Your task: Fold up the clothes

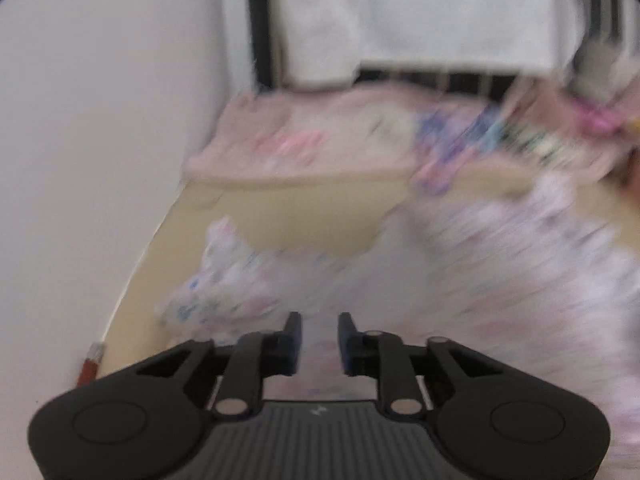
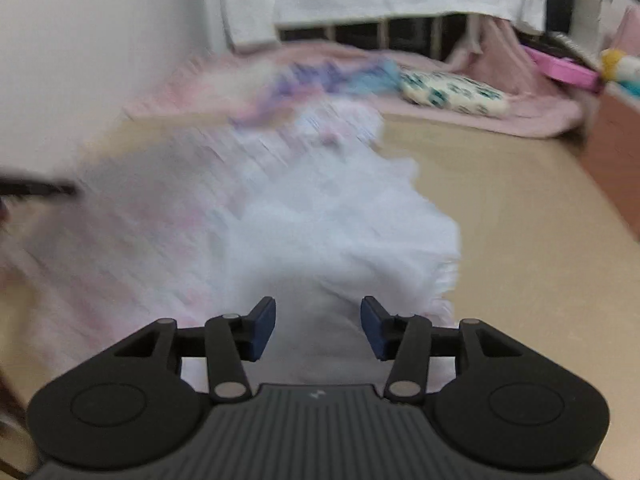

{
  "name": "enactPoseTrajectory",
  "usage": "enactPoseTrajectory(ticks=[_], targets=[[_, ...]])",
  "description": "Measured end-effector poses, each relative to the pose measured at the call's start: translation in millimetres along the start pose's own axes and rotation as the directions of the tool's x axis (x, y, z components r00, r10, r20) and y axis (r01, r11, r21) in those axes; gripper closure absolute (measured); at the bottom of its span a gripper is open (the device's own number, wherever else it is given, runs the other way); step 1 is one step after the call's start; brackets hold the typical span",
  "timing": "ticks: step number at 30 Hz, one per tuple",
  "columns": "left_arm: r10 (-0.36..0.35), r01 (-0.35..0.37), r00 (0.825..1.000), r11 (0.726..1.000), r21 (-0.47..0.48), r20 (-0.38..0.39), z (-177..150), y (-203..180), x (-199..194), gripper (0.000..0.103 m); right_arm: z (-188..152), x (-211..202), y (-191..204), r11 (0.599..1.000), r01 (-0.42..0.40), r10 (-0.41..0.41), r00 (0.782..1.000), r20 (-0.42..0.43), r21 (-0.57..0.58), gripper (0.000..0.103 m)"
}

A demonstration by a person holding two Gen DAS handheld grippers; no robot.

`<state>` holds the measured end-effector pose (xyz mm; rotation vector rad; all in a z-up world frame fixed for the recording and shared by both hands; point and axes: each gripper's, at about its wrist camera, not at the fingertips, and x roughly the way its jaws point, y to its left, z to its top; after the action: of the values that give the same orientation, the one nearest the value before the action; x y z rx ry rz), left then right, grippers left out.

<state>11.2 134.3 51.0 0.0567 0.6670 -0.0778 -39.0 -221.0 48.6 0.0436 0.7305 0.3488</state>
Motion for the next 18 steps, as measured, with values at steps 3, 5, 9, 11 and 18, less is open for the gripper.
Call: enactPoseTrajectory(ticks=[3, 5, 9, 11, 18], targets=[[-0.072, 0.073, 0.997, 0.997, 0.032, -0.015, -5, -26, -15, 0.067, 40, 26, 8, 0.991, -0.135, 0.135, 0.991, 0.005, -0.019, 0.055], [-0.048, 0.050, 0.998, 0.997, 0.059, -0.039, -17, -36, -12, 0.069, 64, 66, 15, 0.979, -0.206, 0.205, 0.977, -0.067, -0.006, 0.056], [0.021, -0.018, 0.998, 0.999, 0.044, -0.060, -49, -29, -18, 0.073, 75, 119, 28, 0.998, -0.069, 0.068, 0.987, -0.145, -0.004, 0.062], [0.018, -0.016, 0.998, 0.999, 0.031, -0.063, -62, -23, -22, 0.073, 65, 117, 37, 0.992, -0.119, 0.114, 0.986, -0.121, -0.034, 0.068], [0.001, -0.001, 1.000, 1.000, -0.011, -0.024, -86, -11, -45, 0.073, 58, 116, 47, 0.996, -0.091, 0.091, 0.996, 0.004, -0.021, 0.102]])
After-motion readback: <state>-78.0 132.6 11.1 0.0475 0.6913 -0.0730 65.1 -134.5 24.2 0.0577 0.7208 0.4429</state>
